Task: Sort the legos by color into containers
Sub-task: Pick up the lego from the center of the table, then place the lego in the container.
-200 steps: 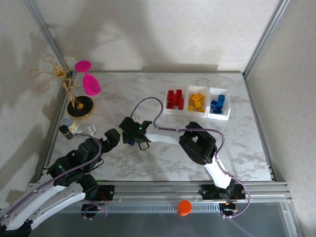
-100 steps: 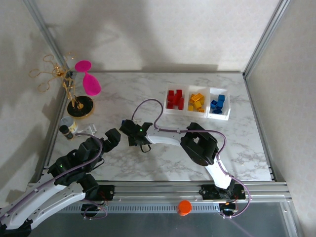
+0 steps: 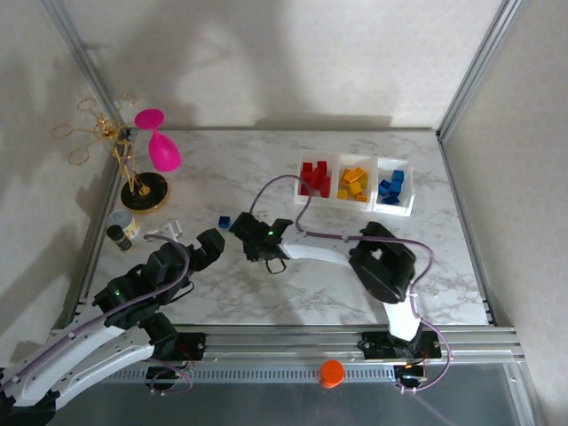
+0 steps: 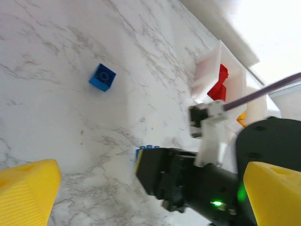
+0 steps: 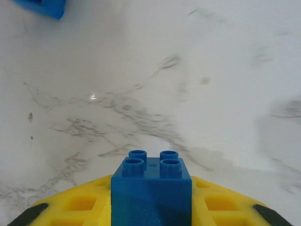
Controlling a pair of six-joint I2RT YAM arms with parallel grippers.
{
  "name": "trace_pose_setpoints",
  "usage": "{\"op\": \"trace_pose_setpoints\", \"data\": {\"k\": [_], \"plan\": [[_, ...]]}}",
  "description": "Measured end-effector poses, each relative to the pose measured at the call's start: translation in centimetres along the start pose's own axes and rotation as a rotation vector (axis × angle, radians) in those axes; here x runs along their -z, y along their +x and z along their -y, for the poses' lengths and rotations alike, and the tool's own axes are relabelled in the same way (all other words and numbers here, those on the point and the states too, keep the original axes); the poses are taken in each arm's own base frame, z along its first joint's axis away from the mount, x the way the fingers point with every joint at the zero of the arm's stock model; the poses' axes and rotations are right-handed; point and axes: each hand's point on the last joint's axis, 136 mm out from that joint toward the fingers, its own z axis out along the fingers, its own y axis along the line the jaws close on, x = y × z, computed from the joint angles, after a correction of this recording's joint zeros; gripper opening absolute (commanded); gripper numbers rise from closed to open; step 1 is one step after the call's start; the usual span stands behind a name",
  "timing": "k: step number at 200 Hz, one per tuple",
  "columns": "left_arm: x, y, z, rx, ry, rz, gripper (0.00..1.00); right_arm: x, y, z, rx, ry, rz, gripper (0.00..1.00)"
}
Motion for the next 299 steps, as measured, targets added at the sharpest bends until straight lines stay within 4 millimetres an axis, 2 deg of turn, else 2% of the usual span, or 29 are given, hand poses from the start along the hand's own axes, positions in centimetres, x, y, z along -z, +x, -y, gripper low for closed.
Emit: {"op": "trace_pose_setpoints", "data": {"k": [11, 31, 60, 99, 121, 141, 174, 193, 209, 235, 272, 299], "plan": [[-0.4, 0.3, 0.5, -0.005, 0.007, -0.015, 1.0, 1.4, -1.3, 1.7, -0.036, 0.004, 0.033, 0.3], [-1.4, 1.0, 1.6, -0.016, 0.033, -0.047, 1.0, 3.6, -4.7, 6.2, -0.13, 0.037, 0.112, 0.31], [-3.1, 2.2, 3.1, -0.057, 0.06, -0.092, 1.0, 5.7, -8.4, 14.8, -0.267, 0.152, 0.211, 0.31], [-6.2, 4.4, 4.4, -0.129, 0.069, -0.16, 1.0, 7.8, -12.0, 26.0, -0.431, 0.322, 0.313, 0.33], [-7.6, 5.4, 5.1, -0.151, 0.081, -0.187, 1.0, 8.7, -13.2, 31.8, -0.52, 0.4, 0.343, 0.33], [-8.6, 5.9, 5.8, -0.161, 0.097, -0.199, 1.0, 9.1, -14.6, 35.8, -0.582, 0.454, 0.367, 0.32], [-9.5, 6.2, 6.8, -0.159, 0.121, -0.202, 1.0, 8.3, -16.8, 40.5, -0.64, 0.503, 0.388, 0.32], [-9.6, 6.1, 7.1, -0.155, 0.132, -0.199, 1.0, 6.9, -16.7, 42.5, -0.658, 0.528, 0.366, 0.37], [-9.6, 6.1, 7.2, -0.154, 0.135, -0.197, 1.0, 5.7, -16.0, 43.7, -0.66, 0.55, 0.331, 0.43], [-9.5, 6.0, 7.3, -0.153, 0.138, -0.195, 1.0, 4.6, -15.6, 43.8, -0.646, 0.548, 0.3, 0.56], [-8.7, 5.2, 7.7, -0.143, 0.157, -0.172, 1.0, 5.7, -16.6, 42.1, -0.612, 0.521, 0.332, 0.67], [-7.5, 3.8, 7.8, -0.126, 0.168, -0.124, 1.0, 7.3, -18.3, 38.0, -0.552, 0.462, 0.386, 0.73]]}}
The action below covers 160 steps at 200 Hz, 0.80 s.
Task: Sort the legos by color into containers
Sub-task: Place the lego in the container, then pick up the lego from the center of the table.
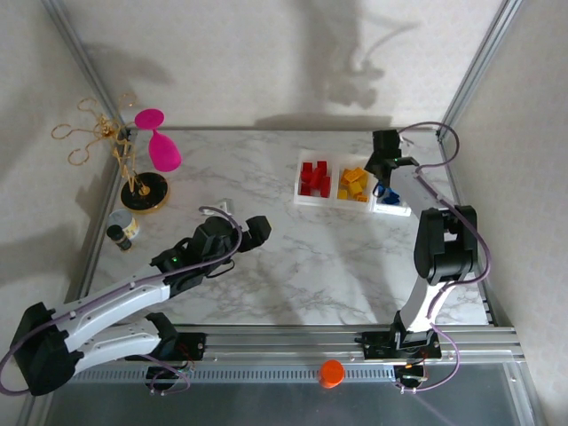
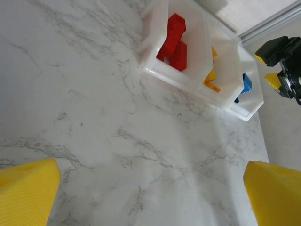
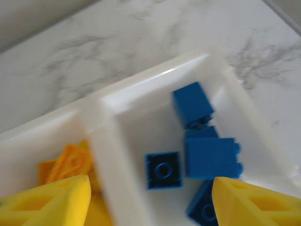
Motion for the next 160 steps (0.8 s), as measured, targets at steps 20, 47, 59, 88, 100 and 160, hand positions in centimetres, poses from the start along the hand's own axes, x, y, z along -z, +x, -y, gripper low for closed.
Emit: {"op": "trace_pose_setpoints", "data": {"k": [20, 47, 59, 88, 100, 160], "plan": [[1.3, -0.9, -0.1, 0.012, 0.0, 0.036, 1.0, 2.7, 0.8, -3.7, 0.041, -0.087, 0.017, 0.77], [3.3, -2.1, -0.7, 0.036, -0.011, 0.084, 1.0, 6.8, 3.8, -9.3, 0.126, -0.231, 0.006, 0.81], [4.4, -2.5, -1.2, 0.051, -0.021, 0.104, 1.0, 8.5, 6.1, -11.9, 0.177, -0.302, -0.015, 0.83], [6.5, -3.1, -2.8, 0.077, -0.063, 0.139, 1.0, 12.3, 12.1, -17.3, 0.304, -0.45, -0.075, 0.84], [7.3, -3.2, -3.6, 0.085, -0.085, 0.149, 1.0, 13.4, 14.6, -19.1, 0.352, -0.497, -0.094, 0.85], [9.7, -3.2, -6.7, 0.108, -0.18, 0.18, 1.0, 13.8, 25.8, -25.9, 0.531, -0.575, -0.202, 0.86]]}}
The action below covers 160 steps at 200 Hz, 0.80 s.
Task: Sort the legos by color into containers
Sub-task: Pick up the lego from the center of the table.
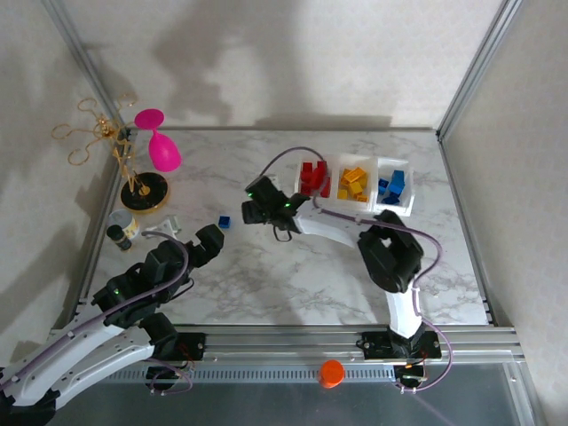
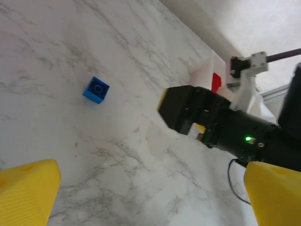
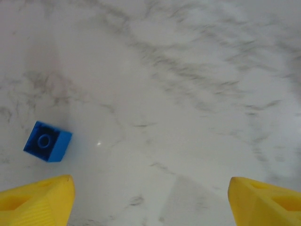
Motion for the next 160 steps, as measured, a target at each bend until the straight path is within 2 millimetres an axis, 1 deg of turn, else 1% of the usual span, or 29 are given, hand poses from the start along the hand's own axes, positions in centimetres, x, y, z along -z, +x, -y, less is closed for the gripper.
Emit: {"op": "trace_pose_setpoints", "data": {"k": [18, 35, 51, 62, 102, 132, 147, 160], "plan": [[0.0, 0.2, -0.7, -0.007, -0.029, -0.006, 1.0, -1.4, 1.4, -2.6, 0.023, -0.025, -0.024, 0.86], [0.1, 0.2, -1.2, -0.014, -0.048, -0.003, 1.0, -2.2, 2.4, -4.5, 0.036, -0.046, -0.037, 0.87], [0.2, 0.1, -1.5, -0.007, -0.056, 0.003, 1.0, -2.7, 3.0, -5.8, 0.035, -0.061, -0.044, 0.87], [0.3, 0.0, -1.6, 0.0, -0.058, 0.009, 1.0, -3.1, 3.0, -6.4, 0.025, -0.066, -0.042, 0.86], [0.7, -0.5, -1.7, 0.016, -0.054, 0.033, 1.0, -5.4, 2.7, -7.5, -0.009, -0.065, -0.034, 0.84], [0.8, -0.6, -1.9, 0.018, -0.058, 0.039, 1.0, -7.3, 2.9, -7.8, -0.016, -0.05, -0.039, 0.82], [0.8, -0.7, -2.0, 0.015, -0.066, 0.043, 0.99, -7.9, 3.1, -7.8, -0.013, -0.037, -0.04, 0.8], [0.8, -0.7, -2.1, 0.014, -0.07, 0.045, 1.0, -8.1, 2.8, -7.8, -0.015, -0.024, -0.036, 0.78]]}}
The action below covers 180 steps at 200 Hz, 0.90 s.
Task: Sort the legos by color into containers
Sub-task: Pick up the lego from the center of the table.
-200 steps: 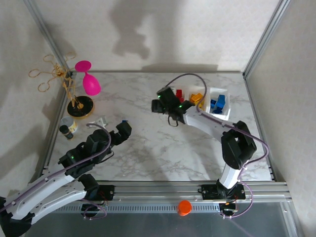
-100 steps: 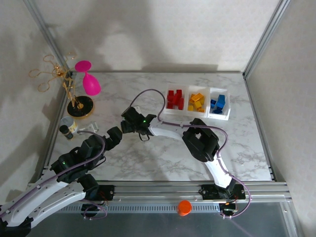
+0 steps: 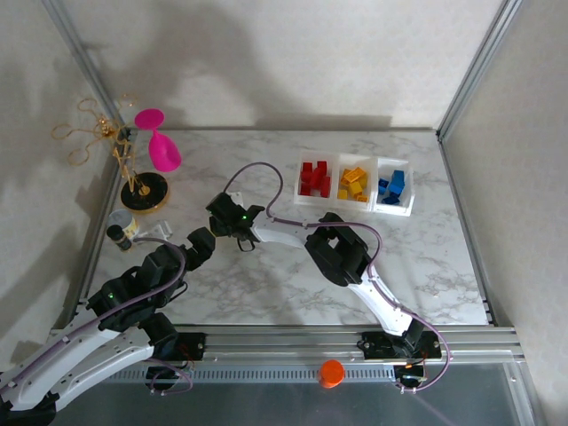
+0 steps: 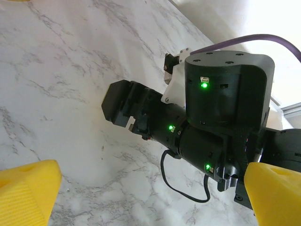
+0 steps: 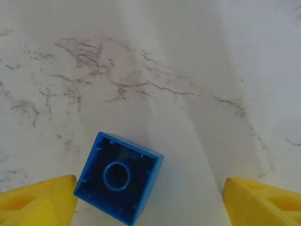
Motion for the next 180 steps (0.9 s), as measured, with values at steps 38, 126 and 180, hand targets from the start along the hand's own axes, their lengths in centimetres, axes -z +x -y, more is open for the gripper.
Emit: {"op": "trace_pose_setpoints", "data": {"k": [38, 126, 180], "plan": [[0.0, -0.1, -0.1, -0.001, -0.004, 0.005, 1.0, -0.5, -0.5, 0.5, -0.017, 0.047, 0.024, 0.63], [-0.2, 0.1, -0.2, -0.005, -0.011, 0.001, 1.0, -0.6, -0.5, 1.8, 0.048, 0.094, 0.063, 0.32], [-0.3, 0.4, 0.0, -0.011, -0.005, -0.017, 0.99, 2.2, -0.1, 2.7, 0.067, 0.064, 0.061, 0.3]]}}
